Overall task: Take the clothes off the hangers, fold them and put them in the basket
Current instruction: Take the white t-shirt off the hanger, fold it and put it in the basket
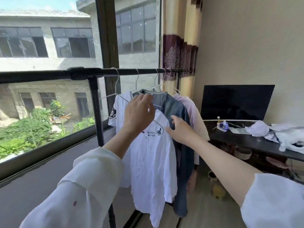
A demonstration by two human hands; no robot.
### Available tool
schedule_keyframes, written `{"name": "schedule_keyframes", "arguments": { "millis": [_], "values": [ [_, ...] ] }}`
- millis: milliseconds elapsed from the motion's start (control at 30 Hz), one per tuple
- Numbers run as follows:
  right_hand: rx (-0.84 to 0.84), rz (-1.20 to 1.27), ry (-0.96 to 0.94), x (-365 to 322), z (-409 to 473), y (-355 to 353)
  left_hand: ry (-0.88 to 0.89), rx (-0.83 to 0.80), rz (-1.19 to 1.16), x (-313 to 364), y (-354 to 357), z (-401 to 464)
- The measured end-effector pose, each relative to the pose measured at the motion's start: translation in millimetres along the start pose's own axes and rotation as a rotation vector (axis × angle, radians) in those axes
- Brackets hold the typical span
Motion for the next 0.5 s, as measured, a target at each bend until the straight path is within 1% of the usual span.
{"name": "schedule_keyframes", "arguments": {
  "millis": [67,133,167,200,233,267,300,400,500],
  "values": [
    [-0.1,-0.027,0.052,9,23,11,-0.161,-0.235,0.085,-22,38,33],
    [-0.12,-0.028,0.042,14,36,15,-0.351,-0.486,0.182,-48,72,43],
    [-0.124,-0.02,0.024,16,41,16,-0.408,-0.588,0.187,-58,89,45],
    [-0.128,-0.014,-0.004,16,43,16,-0.445,-0.655,0.166,-64,103,44],
    [-0.137,-0.023,-0.038,16,44,15,-0.473,-0.685,0.118,-69,115,44],
    [-0.151,-0.045,-0.07,17,46,14,-0.492,-0.667,0.042,-73,125,44],
    [-0.161,-0.068,-0.096,18,47,14,-0.5,-0.615,-0.046,-75,130,44],
    [-0.153,-0.042,-0.175,22,48,9,-0.549,-0.417,-0.296,-73,132,43],
    [-0.09,0.002,-0.238,23,46,0,-0.624,-0.311,-0.42,-72,132,44]
  ]
}}
Point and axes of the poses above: each hand's wrist, its own z-axis towards the middle knuckle, its own y-axis out of the palm, x = y × z, the point moved 9 cm from there along z, towards the middle knuckle, and after that the axes turned 8 degrees about -x, right-handed, at the moved point
